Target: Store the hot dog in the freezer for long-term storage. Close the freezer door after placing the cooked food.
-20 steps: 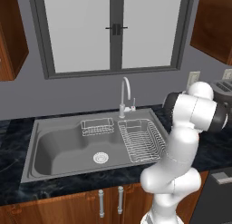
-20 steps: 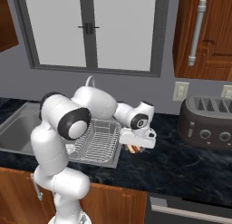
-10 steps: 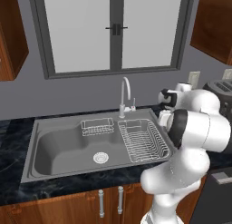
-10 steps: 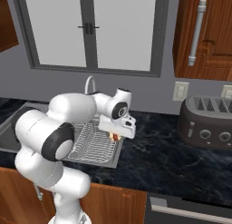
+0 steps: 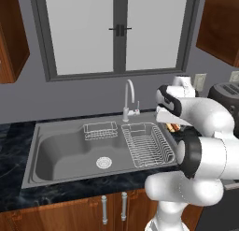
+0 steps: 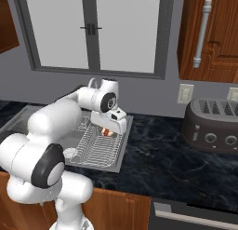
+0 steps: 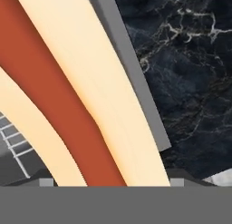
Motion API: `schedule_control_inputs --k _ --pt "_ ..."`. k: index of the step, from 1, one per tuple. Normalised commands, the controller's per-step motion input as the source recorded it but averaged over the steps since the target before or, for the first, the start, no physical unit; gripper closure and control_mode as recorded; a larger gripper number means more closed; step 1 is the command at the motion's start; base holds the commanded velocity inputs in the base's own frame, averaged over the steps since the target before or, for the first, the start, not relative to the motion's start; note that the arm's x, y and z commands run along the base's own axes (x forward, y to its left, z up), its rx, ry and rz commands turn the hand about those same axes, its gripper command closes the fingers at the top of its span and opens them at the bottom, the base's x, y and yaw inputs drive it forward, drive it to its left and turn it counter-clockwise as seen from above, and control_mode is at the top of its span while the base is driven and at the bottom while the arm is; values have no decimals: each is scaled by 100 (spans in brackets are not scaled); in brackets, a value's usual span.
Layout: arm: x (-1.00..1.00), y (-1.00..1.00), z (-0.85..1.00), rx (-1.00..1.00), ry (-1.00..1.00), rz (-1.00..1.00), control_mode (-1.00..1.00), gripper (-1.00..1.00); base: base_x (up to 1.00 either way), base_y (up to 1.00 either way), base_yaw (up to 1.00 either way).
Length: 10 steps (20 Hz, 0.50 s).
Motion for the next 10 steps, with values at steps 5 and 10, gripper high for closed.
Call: schedule_control_inputs --k 5,10 --pt "-27 19 33 -17 7 -24 -100 100 0 0 0" --pt "-42 43 41 -12 -1 -2 -100 100 0 0 0"
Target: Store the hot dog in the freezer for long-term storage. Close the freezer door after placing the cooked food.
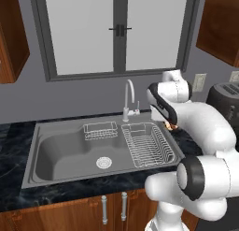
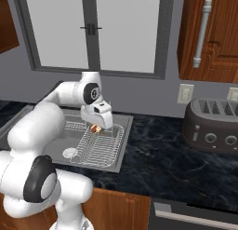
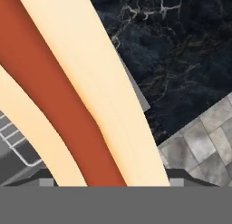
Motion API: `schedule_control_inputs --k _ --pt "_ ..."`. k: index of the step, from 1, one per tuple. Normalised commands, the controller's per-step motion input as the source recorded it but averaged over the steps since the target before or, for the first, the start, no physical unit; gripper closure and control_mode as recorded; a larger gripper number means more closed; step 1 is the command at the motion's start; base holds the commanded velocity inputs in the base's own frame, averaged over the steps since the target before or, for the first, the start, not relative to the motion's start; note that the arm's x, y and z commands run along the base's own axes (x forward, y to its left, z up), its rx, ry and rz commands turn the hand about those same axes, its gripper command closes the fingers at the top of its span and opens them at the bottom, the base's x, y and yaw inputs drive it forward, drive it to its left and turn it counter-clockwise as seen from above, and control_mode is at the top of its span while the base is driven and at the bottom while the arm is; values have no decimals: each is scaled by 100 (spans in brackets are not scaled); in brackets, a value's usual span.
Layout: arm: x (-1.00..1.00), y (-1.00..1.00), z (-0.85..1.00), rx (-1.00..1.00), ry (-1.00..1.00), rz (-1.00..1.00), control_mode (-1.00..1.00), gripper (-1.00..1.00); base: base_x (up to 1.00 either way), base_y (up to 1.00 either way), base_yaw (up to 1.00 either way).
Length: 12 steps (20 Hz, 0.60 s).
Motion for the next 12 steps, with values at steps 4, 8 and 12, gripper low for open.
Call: schedule_control_inputs --k 4,8,12 --pt "-71 39 54 -3 0 0 -100 100 0 0 0" --pt "-76 34 45 0 0 -1 -100 100 0 0 0" --pt "-88 18 39 0 0 0 -100 100 0 0 0"
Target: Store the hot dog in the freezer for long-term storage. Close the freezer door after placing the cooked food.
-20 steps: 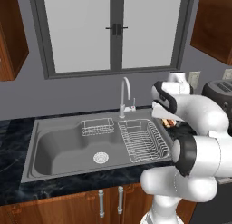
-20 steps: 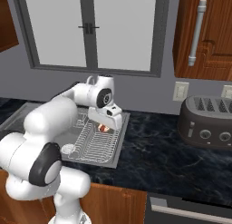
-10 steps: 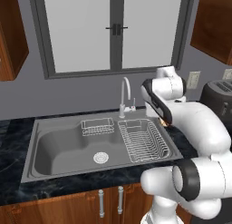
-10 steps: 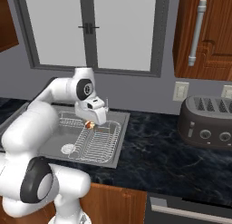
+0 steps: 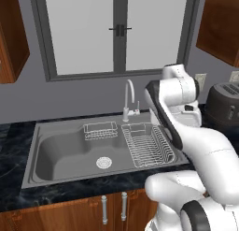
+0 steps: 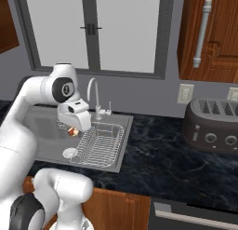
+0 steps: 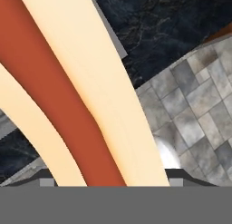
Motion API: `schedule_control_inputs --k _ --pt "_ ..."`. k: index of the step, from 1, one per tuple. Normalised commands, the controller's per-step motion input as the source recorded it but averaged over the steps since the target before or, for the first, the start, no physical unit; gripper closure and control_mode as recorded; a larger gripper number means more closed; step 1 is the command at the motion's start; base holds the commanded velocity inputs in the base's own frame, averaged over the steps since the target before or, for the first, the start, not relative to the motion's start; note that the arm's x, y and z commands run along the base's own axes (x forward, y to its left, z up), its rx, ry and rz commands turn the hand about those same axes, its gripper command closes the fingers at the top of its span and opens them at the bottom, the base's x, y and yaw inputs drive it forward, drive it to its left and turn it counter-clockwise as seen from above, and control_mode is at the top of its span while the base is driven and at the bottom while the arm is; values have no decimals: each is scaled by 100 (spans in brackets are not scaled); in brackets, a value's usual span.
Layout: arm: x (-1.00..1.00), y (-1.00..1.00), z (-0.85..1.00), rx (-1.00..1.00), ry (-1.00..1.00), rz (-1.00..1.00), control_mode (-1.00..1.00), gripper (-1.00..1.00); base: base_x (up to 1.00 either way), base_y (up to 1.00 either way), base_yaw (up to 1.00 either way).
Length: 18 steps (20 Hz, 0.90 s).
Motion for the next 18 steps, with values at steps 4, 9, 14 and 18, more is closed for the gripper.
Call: schedule_control_inputs --k 4,9,14,18 --pt "-80 17 32 0 0 0 -100 100 0 0 0" --pt "-50 5 7 2 1 0 -100 100 0 0 0" --pt "-49 0 -5 0 -13 4 -100 100 0 0 0" --pt "-18 -11 0 0 -7 13 -100 100 0 0 0"
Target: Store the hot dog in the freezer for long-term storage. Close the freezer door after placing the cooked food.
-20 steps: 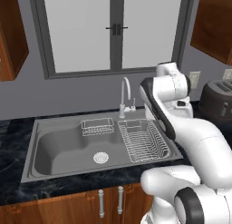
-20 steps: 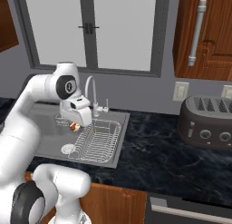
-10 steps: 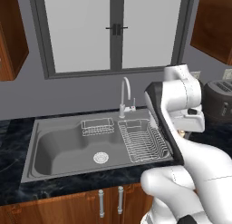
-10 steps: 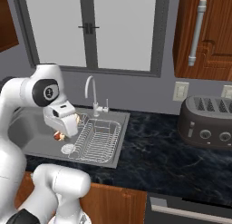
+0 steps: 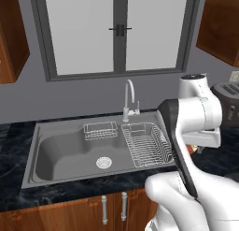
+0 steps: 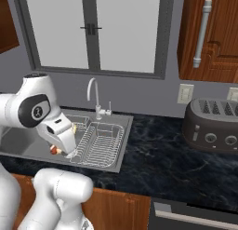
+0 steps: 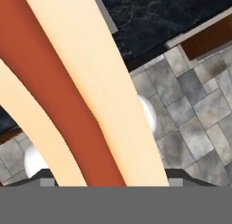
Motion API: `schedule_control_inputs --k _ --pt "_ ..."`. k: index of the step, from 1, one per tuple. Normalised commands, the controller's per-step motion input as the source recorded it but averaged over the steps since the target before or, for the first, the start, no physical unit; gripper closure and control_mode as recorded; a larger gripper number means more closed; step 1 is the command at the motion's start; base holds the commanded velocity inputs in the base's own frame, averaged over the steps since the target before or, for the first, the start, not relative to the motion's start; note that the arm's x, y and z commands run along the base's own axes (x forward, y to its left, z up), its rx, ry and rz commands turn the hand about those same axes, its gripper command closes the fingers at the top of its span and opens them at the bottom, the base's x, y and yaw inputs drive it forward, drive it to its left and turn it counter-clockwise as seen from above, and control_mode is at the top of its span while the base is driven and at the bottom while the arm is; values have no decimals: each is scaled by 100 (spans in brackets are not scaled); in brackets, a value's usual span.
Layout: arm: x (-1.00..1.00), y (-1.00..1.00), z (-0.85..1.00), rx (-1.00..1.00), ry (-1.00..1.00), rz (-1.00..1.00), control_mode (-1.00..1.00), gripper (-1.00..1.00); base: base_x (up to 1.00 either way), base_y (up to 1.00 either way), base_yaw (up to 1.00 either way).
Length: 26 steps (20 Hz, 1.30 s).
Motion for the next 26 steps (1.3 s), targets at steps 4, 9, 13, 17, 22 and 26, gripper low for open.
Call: schedule_control_inputs --k 4,9,13,17,22,26 --pt "0 -14 0 4 0 15 -100 100 0 0 0" --pt "0 0 0 0 0 2 -100 100 0 0 0" --pt "0 0 0 0 0 0 -100 100 0 0 0" --pt "-4 0 0 0 0 0 -100 100 0 0 0" --pt "-7 0 0 0 -1 0 100 100 -49 -15 -3" --pt "0 0 0 0 0 0 100 100 -78 -14 -15"
